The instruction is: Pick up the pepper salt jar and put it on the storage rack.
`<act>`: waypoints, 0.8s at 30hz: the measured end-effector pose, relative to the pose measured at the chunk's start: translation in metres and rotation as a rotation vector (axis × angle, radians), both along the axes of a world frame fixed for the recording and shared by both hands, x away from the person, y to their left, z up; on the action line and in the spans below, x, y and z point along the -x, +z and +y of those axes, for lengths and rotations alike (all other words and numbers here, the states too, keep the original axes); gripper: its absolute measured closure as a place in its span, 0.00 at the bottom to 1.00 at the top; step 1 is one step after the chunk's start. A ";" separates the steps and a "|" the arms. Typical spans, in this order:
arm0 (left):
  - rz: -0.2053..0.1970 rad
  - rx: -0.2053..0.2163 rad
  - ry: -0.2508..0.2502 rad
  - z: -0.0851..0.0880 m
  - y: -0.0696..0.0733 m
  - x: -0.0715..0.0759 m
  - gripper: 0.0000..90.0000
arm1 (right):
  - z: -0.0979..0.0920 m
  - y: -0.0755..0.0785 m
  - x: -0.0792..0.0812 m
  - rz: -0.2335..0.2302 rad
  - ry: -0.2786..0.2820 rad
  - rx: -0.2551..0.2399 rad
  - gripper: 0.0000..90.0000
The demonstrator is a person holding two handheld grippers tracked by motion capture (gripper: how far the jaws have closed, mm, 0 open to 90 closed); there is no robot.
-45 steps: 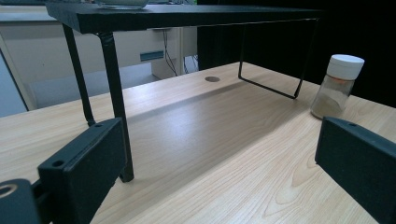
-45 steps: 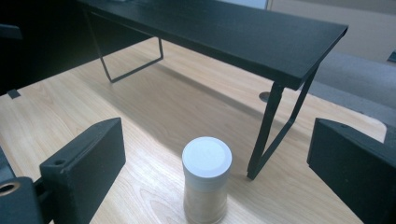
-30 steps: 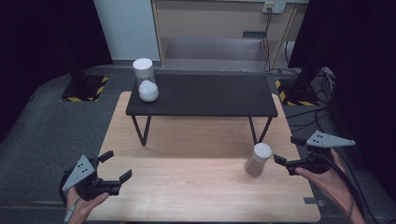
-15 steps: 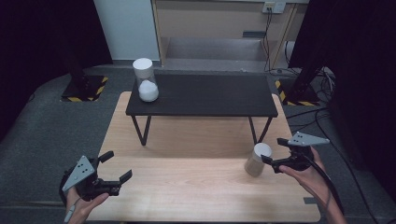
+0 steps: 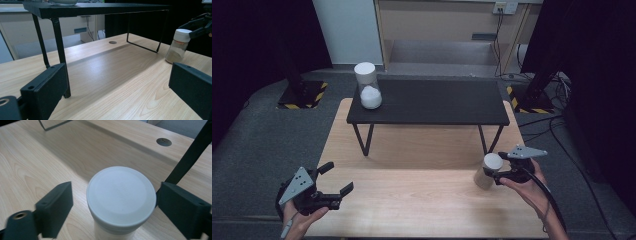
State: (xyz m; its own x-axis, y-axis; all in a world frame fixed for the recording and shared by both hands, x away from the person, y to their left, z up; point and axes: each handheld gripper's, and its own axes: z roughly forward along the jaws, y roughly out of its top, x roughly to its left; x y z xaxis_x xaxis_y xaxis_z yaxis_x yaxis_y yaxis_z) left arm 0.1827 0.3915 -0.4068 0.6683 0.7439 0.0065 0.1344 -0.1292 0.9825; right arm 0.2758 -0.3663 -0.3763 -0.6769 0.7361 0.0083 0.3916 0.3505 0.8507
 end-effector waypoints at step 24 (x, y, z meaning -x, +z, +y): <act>0.004 0.001 0.001 0.000 0.000 0.000 0.01 | 0.001 0.003 -0.004 -0.034 0.058 0.034 0.38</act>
